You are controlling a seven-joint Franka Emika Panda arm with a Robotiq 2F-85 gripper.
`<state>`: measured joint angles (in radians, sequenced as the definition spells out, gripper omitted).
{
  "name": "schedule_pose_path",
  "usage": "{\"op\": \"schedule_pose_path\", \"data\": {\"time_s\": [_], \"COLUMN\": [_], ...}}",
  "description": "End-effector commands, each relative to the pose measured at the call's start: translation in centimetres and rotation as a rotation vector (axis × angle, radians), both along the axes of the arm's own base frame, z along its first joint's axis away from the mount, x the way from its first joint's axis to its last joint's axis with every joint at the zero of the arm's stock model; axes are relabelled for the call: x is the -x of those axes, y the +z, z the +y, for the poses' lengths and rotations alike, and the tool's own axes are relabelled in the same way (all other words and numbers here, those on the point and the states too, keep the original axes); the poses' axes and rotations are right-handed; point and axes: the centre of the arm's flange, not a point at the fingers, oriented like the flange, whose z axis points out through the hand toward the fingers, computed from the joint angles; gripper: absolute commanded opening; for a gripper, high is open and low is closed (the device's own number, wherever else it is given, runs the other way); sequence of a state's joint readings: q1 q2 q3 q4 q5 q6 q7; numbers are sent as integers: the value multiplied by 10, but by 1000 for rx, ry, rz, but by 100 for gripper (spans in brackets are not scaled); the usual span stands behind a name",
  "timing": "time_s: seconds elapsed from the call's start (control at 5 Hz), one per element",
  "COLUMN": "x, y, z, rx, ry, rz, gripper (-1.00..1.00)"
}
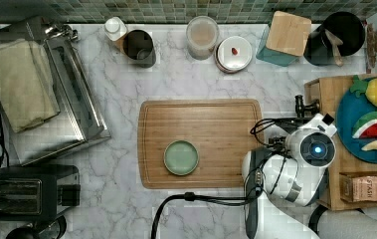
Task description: Open the drawer.
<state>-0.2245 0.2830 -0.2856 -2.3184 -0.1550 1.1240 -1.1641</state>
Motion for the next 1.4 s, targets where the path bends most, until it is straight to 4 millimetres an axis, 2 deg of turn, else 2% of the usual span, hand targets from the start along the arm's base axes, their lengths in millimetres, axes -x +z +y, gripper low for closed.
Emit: {"op": "schedule_pose_path", "data": {"time_s": [0.2, 0.4, 0.6, 0.8, 1.0, 1.4], "x": [-8, -3, -2, 0, 10, 10], "y": [6, 10, 10, 14, 25, 26], "z": [167, 213, 237, 254, 272, 272], "rx": [-95, -97, -83, -99, -57, -57], "ry": [59, 92, 127, 175, 131, 130], "rz": [18, 71, 76, 92, 44, 44], "gripper": [100, 100, 100, 100, 100, 100]}}
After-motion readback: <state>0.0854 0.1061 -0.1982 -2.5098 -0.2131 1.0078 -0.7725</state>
